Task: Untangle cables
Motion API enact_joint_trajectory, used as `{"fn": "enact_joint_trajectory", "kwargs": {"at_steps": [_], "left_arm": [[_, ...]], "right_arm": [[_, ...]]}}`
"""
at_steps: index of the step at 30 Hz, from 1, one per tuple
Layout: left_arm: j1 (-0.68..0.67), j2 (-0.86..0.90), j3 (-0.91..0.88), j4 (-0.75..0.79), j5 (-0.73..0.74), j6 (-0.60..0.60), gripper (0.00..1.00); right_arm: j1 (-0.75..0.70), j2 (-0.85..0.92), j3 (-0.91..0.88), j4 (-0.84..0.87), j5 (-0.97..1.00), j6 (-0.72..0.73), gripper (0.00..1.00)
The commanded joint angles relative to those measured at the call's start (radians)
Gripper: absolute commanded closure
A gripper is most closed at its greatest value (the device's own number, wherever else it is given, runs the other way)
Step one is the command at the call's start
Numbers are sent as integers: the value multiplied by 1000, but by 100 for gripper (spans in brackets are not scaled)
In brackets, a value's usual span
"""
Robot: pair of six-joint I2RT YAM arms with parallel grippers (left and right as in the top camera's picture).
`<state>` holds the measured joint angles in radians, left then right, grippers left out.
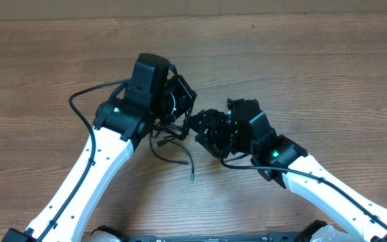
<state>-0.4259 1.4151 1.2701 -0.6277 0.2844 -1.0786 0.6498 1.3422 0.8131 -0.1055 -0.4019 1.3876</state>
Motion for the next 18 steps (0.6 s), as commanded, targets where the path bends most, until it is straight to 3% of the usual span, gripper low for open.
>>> {"fn": "enact_joint_trajectory", "kwargs": {"at_steps": [1, 5, 14, 18], "left_arm": [[-12, -56, 16, 17, 30, 108, 96], [-13, -98, 16, 39, 31, 197, 96], [-14, -134, 15, 3, 66, 311, 96], [-14, -134, 15, 0, 62, 352, 96]], "right_arm": [[16, -4, 11, 11, -2, 6, 34], [16, -4, 11, 17, 8, 54, 34], [-53, -4, 11, 61, -35, 105, 55], [-63, -4, 11, 98, -75, 105, 55]]}}
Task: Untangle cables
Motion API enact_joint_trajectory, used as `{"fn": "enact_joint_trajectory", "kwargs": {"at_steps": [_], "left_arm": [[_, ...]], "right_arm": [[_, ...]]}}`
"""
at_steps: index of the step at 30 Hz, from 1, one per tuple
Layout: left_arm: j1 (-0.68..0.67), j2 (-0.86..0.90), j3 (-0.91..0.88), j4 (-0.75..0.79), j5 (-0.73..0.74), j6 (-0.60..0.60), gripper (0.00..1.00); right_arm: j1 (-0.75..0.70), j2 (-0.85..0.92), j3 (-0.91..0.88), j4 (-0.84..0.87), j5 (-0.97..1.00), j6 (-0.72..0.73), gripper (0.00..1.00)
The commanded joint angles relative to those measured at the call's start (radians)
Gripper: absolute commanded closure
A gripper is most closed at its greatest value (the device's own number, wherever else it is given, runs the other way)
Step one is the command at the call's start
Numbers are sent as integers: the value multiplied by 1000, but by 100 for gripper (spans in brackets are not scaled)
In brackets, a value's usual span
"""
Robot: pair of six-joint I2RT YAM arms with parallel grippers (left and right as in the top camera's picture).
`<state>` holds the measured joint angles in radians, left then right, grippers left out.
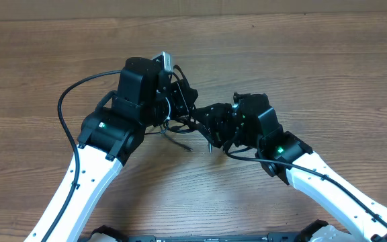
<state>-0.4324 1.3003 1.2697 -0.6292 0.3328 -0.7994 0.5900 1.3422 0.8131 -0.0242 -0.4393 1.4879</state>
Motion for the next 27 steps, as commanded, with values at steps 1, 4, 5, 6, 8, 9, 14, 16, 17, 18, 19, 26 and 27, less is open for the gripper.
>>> {"fn": "enact_joint_trajectory", "kwargs": {"at_steps": [1, 4, 5, 6, 8, 9, 14, 16, 17, 18, 19, 26, 27], "left_arm": [[-8, -19, 16, 1, 4, 80, 96], [-8, -19, 16, 1, -4, 105, 96], [-8, -19, 16, 1, -3, 104, 96], [-8, -19, 16, 1, -3, 104, 96], [-8, -19, 16, 1, -6, 105, 96], [-8, -19, 16, 0, -21, 105, 96], [-8, -19, 16, -2, -56, 132, 96], [-8, -19, 16, 2, -58, 147, 96], [-8, -19, 16, 2, -65, 159, 96], [-8, -19, 16, 1, -70, 168, 96], [-8, -19, 16, 0, -71, 173, 96], [-45, -19, 15, -3, -72, 194, 96], [-54, -19, 15, -3, -74, 194, 96]], "right_arm": [[-3, -4, 11, 17, -50, 5, 54], [-3, -4, 11, 18, -71, 5, 55], [-3, -4, 11, 20, -72, 5, 56], [-3, -4, 11, 20, -72, 5, 58], [-2, -4, 11, 21, -80, 5, 59], [-2, -4, 11, 21, -89, 5, 59], [-2, -4, 11, 21, -122, 4, 51], [-2, -4, 11, 21, -122, 5, 49], [-2, -4, 11, 21, -124, 5, 48], [-2, -4, 11, 21, -125, 5, 48], [-2, -4, 11, 21, -125, 5, 51], [-2, -4, 11, 21, -113, 5, 89], [-2, -4, 11, 21, -113, 5, 90]]}}
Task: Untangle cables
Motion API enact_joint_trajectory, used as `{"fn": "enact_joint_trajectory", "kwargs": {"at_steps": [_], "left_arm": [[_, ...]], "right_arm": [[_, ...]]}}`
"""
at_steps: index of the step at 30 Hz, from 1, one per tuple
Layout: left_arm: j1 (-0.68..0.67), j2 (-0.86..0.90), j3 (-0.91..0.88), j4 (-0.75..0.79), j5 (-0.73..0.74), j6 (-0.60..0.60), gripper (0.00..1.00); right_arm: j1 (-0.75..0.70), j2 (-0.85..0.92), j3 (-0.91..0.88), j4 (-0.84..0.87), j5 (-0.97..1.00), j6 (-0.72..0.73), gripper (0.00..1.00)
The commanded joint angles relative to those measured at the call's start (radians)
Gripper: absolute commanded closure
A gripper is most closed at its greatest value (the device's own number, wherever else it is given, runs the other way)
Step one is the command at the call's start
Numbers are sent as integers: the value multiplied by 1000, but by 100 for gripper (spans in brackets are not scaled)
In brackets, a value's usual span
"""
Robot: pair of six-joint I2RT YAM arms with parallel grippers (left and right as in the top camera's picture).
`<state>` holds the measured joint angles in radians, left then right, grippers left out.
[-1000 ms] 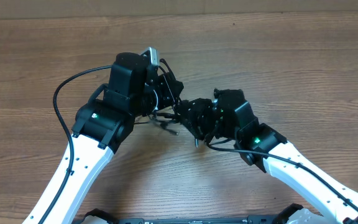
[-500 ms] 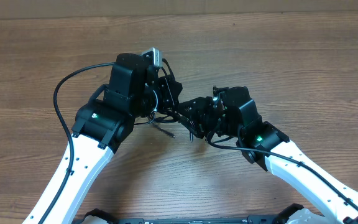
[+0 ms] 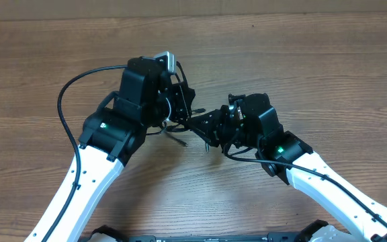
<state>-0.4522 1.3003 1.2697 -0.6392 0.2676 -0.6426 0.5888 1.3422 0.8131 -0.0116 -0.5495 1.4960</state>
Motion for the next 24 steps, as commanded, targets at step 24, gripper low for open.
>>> {"fn": "enact_joint_trajectory", "kwargs": {"at_steps": [24], "left_arm": [[-59, -18, 15, 91, -44, 198, 96]], "right_arm": [[-1, -4, 11, 105, -111, 180, 53]]}}
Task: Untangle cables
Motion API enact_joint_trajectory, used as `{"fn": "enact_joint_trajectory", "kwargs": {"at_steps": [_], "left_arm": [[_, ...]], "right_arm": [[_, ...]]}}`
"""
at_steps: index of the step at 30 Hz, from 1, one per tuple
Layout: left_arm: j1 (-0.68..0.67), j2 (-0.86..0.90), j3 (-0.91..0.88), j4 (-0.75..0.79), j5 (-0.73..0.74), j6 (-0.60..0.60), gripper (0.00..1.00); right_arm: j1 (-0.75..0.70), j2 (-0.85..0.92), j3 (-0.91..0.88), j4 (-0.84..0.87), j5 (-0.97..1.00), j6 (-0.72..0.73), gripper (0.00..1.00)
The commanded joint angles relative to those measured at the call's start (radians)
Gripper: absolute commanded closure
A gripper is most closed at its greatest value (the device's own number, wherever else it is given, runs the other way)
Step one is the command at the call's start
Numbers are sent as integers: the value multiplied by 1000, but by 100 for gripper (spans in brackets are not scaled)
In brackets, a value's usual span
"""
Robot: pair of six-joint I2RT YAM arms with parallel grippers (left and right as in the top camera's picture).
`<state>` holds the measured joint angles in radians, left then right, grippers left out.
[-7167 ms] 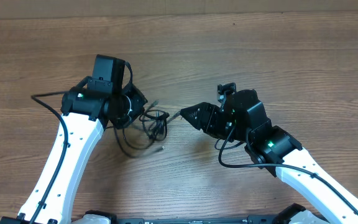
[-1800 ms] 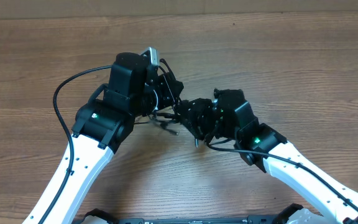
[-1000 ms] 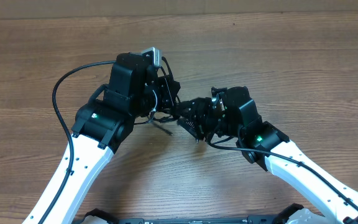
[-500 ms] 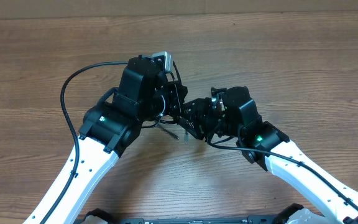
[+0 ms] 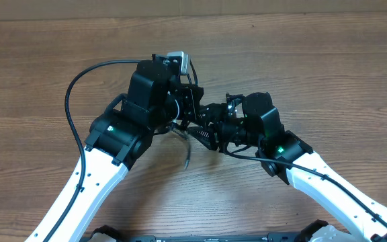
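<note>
Between the two arms at the table's middle hangs a small bundle of thin black cables (image 5: 180, 132). One loose end (image 5: 187, 156) trails down toward the front. A grey-white plug (image 5: 179, 62) sticks up behind the left wrist. My left gripper (image 5: 192, 102) appears shut on the bundle, with its fingers mostly hidden under the wrist. From the right, my right gripper (image 5: 205, 129) meets the bundle, fingertips right against the left gripper. Its jaws are too dark and crowded to read.
The wooden table (image 5: 328, 74) carries nothing else in view. A thick black lead (image 5: 71, 107) loops out to the left of the left arm. Both white forearms cross the front of the table.
The left gripper has shifted right and slightly forward, and the grey-white plug went with it. The right gripper now sits closer against it. The loose cable end now hangs further left and lower.
At first both grippers met over the bundle, with a long cable end trailing toward the front. Then the left wrist sat further left with the plug showing above it and the trailing end drawn up. Now the grippers press together again and the end hangs down once more.
</note>
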<state>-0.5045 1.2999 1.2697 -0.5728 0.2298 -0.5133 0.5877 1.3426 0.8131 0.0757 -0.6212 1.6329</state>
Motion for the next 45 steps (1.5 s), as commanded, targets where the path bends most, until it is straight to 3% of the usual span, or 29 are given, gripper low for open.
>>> {"fn": "enact_joint_trajectory", "kwargs": {"at_steps": [1, 6, 10, 12, 17, 19, 22, 25, 29, 32, 45], "left_arm": [[-6, -18, 15, 32, -13, 73, 96], [-6, -18, 15, 51, -35, 78, 96], [-4, -21, 15, 57, -35, 111, 96], [5, -22, 15, 58, -29, 110, 96], [71, -34, 15, 57, 43, 100, 96], [108, -35, 15, 56, 79, 55, 96], [140, -35, 15, 53, 89, 8, 96], [137, -35, 15, 53, 101, 10, 96], [137, -35, 15, 47, 148, 13, 96], [135, -34, 15, 32, 164, 36, 96], [130, -32, 14, -5, 164, 72, 96]], "right_arm": [[0, -4, 11, 18, -39, 43, 50], [0, -4, 11, 18, -25, 43, 37], [0, -4, 11, 18, -9, 39, 19], [0, -4, 11, 25, -8, 40, 0], [0, -4, 11, 25, 61, 47, 0], [0, -4, 11, -11, 65, 137, 6], [0, -4, 11, -64, 24, 381, 13], [0, -4, 11, -47, 6, 492, 22], [0, -4, 11, -32, 17, 492, 21], [0, -4, 11, -24, 18, 492, 29], [0, -4, 11, 27, 25, 500, 93]]}}
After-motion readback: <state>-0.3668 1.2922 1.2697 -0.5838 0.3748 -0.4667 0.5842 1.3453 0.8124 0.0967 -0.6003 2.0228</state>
